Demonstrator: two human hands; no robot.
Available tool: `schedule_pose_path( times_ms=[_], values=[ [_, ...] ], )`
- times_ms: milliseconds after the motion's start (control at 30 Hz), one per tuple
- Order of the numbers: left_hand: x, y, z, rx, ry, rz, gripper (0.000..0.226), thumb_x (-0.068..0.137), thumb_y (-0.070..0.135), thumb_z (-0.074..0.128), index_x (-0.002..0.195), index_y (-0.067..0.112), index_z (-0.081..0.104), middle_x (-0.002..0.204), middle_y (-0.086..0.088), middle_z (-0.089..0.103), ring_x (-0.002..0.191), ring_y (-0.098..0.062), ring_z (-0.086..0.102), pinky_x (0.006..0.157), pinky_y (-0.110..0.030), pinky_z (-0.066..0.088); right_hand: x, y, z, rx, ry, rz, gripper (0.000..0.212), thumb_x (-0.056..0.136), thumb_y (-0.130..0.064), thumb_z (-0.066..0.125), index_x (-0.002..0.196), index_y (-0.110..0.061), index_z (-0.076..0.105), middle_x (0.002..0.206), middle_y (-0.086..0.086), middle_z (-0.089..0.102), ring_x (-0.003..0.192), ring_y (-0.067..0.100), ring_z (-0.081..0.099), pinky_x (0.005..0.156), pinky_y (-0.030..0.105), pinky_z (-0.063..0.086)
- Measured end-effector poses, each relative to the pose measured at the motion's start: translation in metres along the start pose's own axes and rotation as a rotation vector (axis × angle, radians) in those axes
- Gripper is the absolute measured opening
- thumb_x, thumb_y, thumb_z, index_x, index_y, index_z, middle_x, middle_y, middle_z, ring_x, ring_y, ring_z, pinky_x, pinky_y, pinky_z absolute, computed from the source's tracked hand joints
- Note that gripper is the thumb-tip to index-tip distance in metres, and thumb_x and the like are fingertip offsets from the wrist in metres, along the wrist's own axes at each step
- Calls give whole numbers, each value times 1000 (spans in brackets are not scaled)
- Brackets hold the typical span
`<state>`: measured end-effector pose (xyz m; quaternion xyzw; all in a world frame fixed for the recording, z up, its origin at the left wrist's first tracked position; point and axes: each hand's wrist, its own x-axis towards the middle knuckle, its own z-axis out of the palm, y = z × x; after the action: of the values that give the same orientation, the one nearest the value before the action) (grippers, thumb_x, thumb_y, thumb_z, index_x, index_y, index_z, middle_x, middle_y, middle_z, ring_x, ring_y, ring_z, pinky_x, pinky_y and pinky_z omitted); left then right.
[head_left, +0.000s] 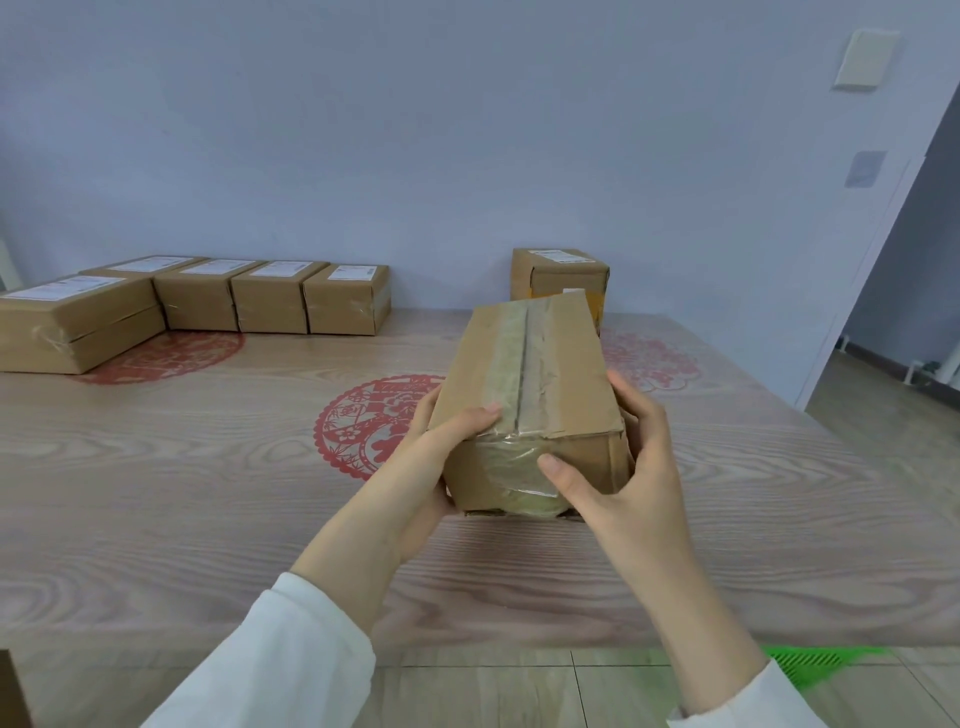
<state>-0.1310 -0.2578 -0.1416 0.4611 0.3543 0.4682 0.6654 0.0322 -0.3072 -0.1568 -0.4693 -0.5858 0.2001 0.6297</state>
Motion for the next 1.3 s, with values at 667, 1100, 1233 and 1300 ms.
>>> schedule_pose_path(
  times_ms=[667,1100,1233,1300],
  values=[
    [-2,-3,-2,216,-133,188,95,56,19,81,134,34,30,120,5,60,102,-6,65,80,-23,54,10,-7,-18,188,-162,327,110,53,-20,81,144,-42,22,130,-15,54,113,4,58,95,29,49],
    [-1,-4,11,361,71,291,79,66,11,85,130,24,41,118,2,64,100,-6,65,85,-27,54,5,-4,-10,-24,-98,224,90,76,-14,77,143,-38,22,125,-27,49,111,-13,50,96,20,41],
    [-4,-7,11,406,94,309,84,55,17,86,123,26,38,118,2,61,104,-8,63,87,-28,54,5,-3,-7,-42,-31,220,79,78,-21,75,139,-34,26,114,-30,47,94,-25,50,79,9,43],
    [-5,-7,12,423,69,304,80,62,11,88,121,27,36,119,2,59,105,-6,62,90,-28,53,6,-3,-5,-48,27,209,71,81,-21,72,138,-28,30,111,-25,49,87,-26,51,74,6,44]
  ],
)
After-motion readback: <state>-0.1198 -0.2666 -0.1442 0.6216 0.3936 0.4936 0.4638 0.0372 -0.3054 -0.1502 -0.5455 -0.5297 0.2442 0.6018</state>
